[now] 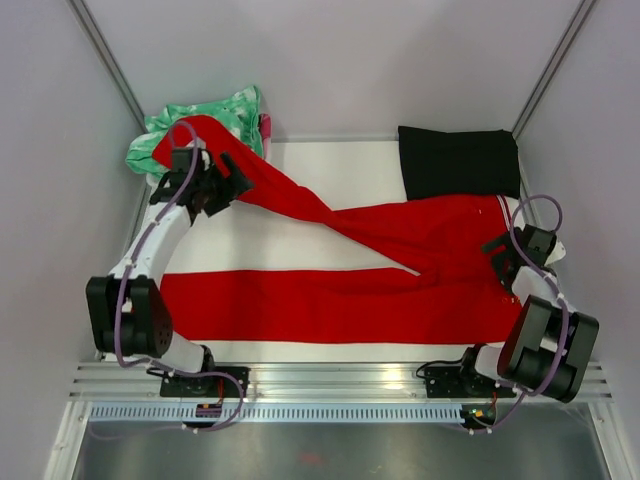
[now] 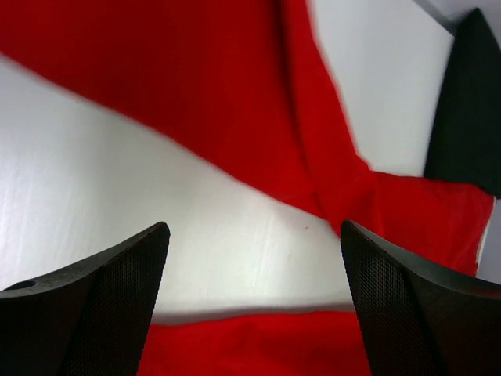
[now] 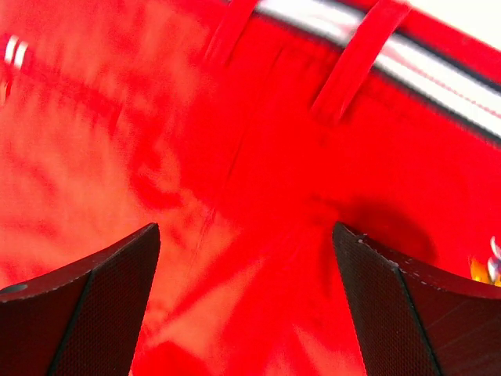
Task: Fold and stack the trousers
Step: Flatten the trousers out
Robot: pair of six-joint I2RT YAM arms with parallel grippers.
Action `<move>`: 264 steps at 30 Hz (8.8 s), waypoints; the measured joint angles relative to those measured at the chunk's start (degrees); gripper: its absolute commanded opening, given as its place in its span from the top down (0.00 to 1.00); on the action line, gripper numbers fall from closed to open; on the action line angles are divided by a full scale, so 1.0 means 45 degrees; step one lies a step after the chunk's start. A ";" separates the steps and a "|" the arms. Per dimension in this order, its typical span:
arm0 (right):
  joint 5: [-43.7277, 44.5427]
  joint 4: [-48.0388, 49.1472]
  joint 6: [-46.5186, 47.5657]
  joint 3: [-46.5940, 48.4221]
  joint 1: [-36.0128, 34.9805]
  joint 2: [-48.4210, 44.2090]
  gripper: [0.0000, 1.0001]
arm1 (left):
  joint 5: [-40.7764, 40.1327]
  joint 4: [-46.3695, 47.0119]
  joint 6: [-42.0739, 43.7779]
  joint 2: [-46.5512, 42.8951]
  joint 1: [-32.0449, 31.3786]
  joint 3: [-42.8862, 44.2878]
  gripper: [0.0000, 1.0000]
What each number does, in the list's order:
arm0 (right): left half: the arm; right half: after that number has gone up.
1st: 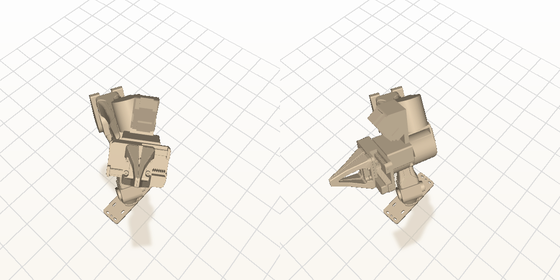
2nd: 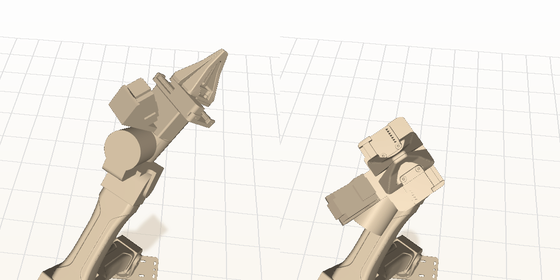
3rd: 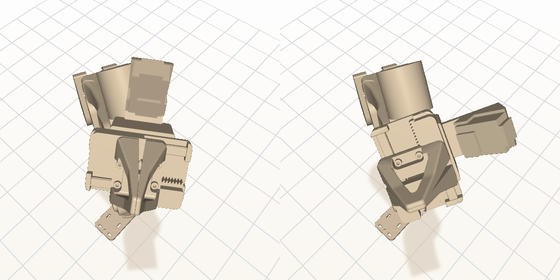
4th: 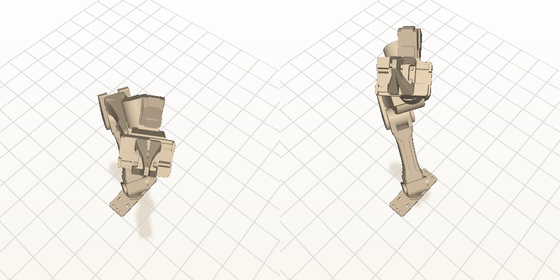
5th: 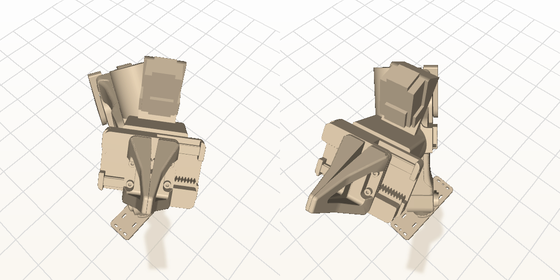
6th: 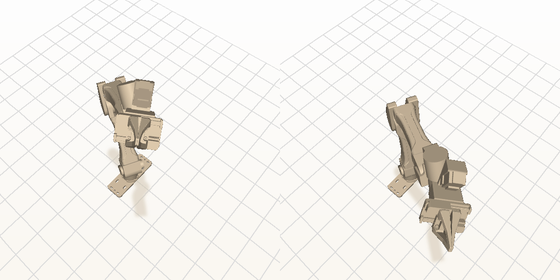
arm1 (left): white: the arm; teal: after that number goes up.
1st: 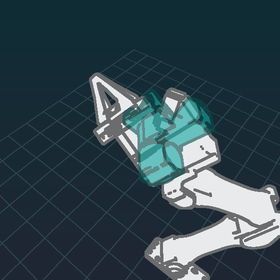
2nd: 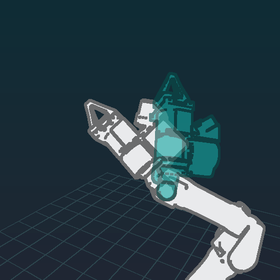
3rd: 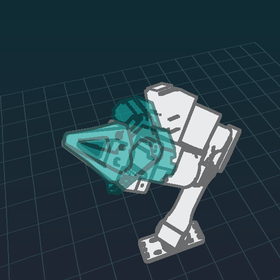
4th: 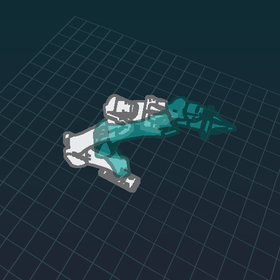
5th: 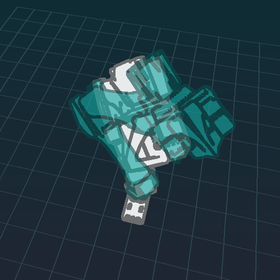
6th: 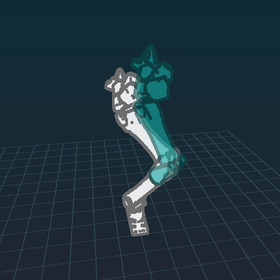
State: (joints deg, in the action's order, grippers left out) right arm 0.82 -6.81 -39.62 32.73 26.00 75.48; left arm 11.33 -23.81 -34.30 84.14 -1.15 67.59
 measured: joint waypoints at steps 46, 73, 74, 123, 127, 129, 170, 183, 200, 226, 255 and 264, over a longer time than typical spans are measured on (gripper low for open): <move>-0.0675 -0.2448 0.1574 0.1039 -0.3837 -0.2725 0.02 | -0.6067 0.1001 -0.2147 0.7504 -0.2215 0.7291 0.97; -0.1851 -0.0743 0.1807 0.0733 -0.4192 -0.1307 0.02 | -0.4911 0.7402 -0.3128 -0.8597 -0.1214 -1.1011 0.98; -0.1899 -0.0661 0.1807 0.0733 -0.4279 -0.1214 0.02 | -0.4979 0.7431 -0.3546 -0.8840 -0.1175 -1.1667 0.98; -0.2021 -0.0602 0.1481 0.1331 -0.4896 0.0146 0.02 | -0.5139 -0.1297 -0.1603 0.1020 0.4707 -0.3152 0.98; -0.1885 -0.0602 0.1336 0.1336 -0.4896 0.0058 0.02 | -0.5076 -0.0646 -0.0952 0.0053 0.4716 -0.2278 0.98; -0.1885 -0.0593 0.1175 0.1336 -0.4901 0.0097 0.02 | -0.5037 0.0296 -0.0675 -0.0306 0.4716 -0.2113 0.98; -0.1195 -0.1506 0.1375 0.4046 -0.7257 0.3721 0.02 | -0.2749 0.1069 -0.4109 0.0865 0.9957 -0.5401 0.98; -0.0442 -0.0092 0.0272 0.4046 -0.7257 0.3619 0.02 | -0.7407 -0.4687 -0.5090 -0.4915 1.0054 -0.6057 0.92; 0.0146 0.0126 0.1137 0.4401 -0.7621 0.2006 0.02 | -0.3526 -0.2715 -0.2560 -0.6135 1.0010 -0.4167 0.21; 0.2482 -0.2642 0.0845 0.2841 -0.5168 0.0330 0.02 | -0.3798 -0.0724 -0.0675 0.5858 0.5654 0.1171 0.74; 0.2045 -0.2288 0.0869 0.3201 -0.5168 0.1307 0.02 | -0.5435 -0.1923 0.1268 0.1705 0.5620 0.1107 0.10; 0.1370 -0.2142 0.0903 0.3891 -0.5168 0.2181 0.02 | -0.5532 -0.2025 0.0957 0.3721 0.5819 -0.1049 0.27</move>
State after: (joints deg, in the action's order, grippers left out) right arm 6.98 -16.45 -35.55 50.24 2.74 85.30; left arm -13.56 -32.93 -30.00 100.88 25.04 62.87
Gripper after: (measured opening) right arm 0.979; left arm 0.814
